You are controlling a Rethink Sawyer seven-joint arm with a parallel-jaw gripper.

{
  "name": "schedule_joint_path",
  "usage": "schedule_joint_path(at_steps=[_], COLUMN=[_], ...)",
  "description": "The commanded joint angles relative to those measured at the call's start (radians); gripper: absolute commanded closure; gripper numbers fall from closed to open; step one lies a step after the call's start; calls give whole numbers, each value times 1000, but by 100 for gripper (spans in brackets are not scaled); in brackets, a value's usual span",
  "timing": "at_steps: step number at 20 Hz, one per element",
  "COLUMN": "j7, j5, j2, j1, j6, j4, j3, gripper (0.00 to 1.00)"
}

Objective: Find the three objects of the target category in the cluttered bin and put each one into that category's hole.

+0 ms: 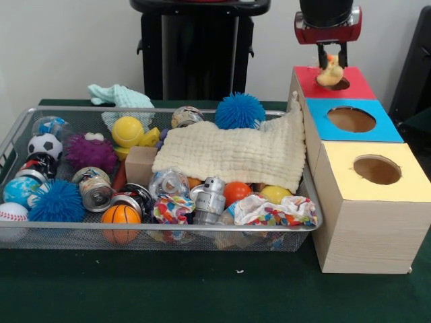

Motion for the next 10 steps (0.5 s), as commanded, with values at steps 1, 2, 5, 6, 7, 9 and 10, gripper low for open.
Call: schedule_joint_path(at_steps=[1, 2, 5, 6, 7, 9, 10], j7=[146, 153, 122, 124, 121, 128, 127], j5=[45, 47, 20, 24, 26, 34, 36], j2=[33, 34, 45, 43, 43, 37, 34], j1=[-25, -23, -23, -22, -24, -24, -24], j6=[-3, -2, 21, 23, 21, 24, 27], j4=[-33, -35, -64, -64, -64, -60, -59], j3=[38, 36, 43, 44, 48, 51, 52], gripper=[0, 0, 0, 0, 0, 0, 0])
